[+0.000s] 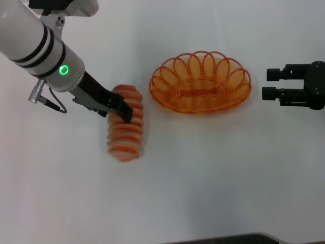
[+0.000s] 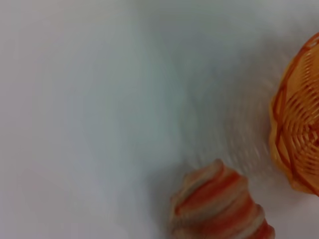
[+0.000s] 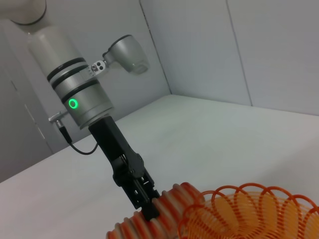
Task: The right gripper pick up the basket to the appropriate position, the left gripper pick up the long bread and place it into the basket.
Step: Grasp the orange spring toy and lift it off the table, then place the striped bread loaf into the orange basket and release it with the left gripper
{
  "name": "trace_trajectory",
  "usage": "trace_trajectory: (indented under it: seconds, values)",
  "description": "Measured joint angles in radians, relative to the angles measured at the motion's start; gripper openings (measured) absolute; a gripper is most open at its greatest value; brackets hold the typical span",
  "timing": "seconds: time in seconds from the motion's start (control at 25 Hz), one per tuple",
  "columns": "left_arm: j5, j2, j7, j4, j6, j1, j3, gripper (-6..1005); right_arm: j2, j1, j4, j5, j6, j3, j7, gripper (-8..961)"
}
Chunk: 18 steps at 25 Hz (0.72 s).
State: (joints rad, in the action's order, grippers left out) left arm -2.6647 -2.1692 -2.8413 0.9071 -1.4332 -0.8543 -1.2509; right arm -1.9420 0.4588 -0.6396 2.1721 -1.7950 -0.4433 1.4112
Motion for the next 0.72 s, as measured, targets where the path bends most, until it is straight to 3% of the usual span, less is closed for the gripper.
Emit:
trace_trajectory:
  seconds: [0.48,0.72]
  values:
    - [0.004,0.005,0.026,0.064,-0.020,0.040,0.025,489,0.000,-0.005,0.002,0.000,0.008,0.001,0.000,646]
    - [-0.002,0.024,0.097,0.138,-0.045,0.059,0.174,383,0.000,-0.010,-0.001,0.000,0.007,0.003,0.002,644]
